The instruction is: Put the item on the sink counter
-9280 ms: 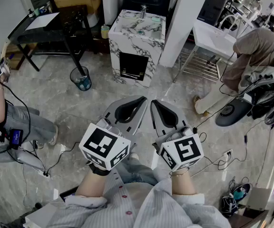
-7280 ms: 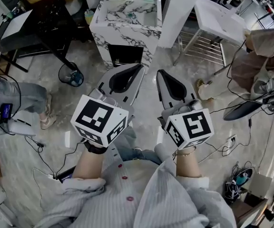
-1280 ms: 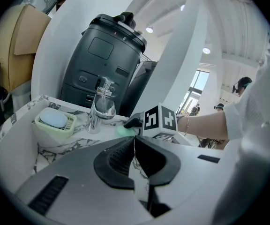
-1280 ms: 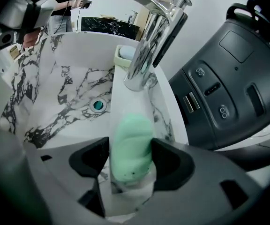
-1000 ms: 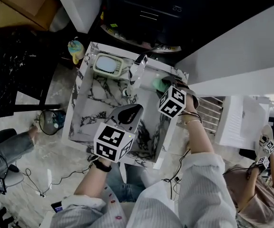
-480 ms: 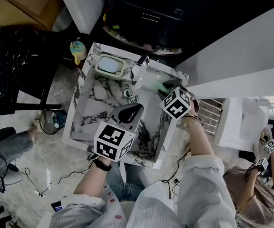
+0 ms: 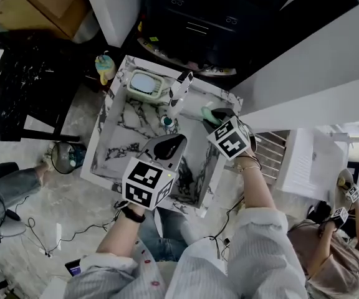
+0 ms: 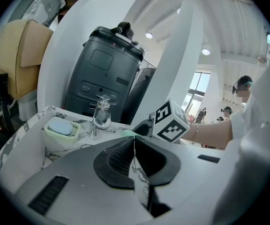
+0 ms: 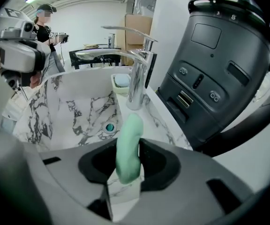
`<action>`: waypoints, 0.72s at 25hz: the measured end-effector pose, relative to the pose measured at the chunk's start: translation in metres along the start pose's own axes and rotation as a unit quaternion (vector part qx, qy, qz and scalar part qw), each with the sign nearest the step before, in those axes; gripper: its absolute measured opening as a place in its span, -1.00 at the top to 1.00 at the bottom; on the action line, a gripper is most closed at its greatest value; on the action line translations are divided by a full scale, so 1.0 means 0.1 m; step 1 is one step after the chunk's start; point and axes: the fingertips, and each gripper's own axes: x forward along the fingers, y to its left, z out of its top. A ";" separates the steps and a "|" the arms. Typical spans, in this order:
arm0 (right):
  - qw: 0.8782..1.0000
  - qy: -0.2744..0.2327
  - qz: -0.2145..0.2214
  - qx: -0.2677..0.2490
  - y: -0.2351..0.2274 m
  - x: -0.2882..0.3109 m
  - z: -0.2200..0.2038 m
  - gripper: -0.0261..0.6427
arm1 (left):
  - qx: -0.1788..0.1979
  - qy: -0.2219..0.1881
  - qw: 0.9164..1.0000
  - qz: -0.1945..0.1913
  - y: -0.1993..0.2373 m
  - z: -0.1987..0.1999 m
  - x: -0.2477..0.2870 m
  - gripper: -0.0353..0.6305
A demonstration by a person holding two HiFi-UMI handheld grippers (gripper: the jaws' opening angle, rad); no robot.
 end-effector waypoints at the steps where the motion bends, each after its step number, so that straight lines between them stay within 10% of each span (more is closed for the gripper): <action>1: 1.000 -0.003 0.000 0.001 0.03 -0.04 0.01 0.55 | 0.001 -0.003 1.000 0.002 -0.03 0.01 -0.03 0.83; 18: 0.996 -0.085 0.007 -0.012 0.79 -0.80 0.26 0.54 | 0.024 -0.056 0.996 0.057 -0.46 -0.02 -0.74 0.83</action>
